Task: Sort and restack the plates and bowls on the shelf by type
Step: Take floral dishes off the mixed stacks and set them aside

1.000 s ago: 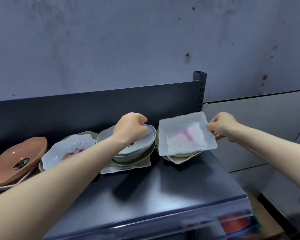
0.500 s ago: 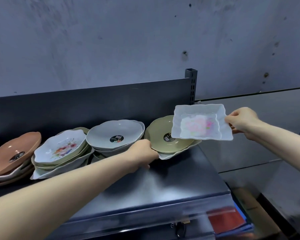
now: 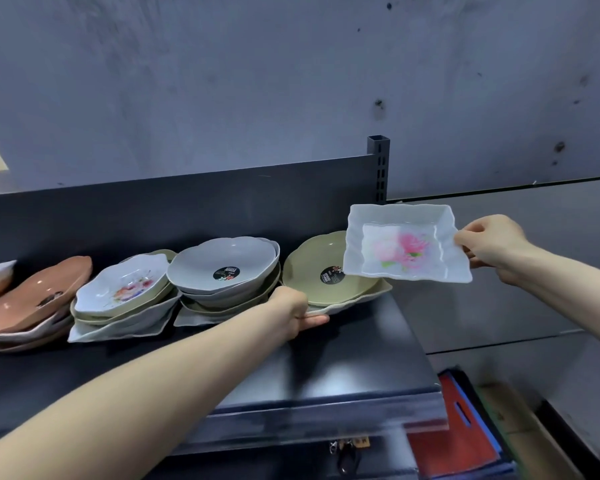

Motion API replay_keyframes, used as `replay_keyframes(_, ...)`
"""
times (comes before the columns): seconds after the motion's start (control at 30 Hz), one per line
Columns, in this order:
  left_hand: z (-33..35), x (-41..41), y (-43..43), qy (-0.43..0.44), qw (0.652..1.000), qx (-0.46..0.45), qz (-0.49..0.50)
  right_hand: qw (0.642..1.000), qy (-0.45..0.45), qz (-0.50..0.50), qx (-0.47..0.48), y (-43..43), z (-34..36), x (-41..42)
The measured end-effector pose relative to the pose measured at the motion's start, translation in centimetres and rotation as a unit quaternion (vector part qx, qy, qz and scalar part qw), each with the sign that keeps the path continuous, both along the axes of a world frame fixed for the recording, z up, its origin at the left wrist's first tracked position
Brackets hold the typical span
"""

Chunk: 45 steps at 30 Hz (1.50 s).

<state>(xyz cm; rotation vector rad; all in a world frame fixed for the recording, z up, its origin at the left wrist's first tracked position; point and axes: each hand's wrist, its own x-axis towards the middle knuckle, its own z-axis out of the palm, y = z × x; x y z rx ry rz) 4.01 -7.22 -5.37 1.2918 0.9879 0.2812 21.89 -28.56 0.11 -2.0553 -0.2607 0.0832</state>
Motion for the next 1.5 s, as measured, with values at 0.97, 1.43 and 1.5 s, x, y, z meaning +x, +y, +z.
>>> replay_keyframes(0.97,10.1,-7.8,6.4,0.018,0.996,0.065,-0.064,0.991,0.010,0.062,0.118,4.6,8.6,2.4)
replay_keyframes(1.43,9.1,-11.6,15.3,0.056,0.991,0.082,0.094,0.986,0.069,0.129,0.078,10.5,3.5,-1.2)
replay_keyframes(1.5,9.2,-11.4,15.3,0.060,0.990,0.096,0.088,0.986,0.074,0.126,0.074,10.7,2.8,-1.0)
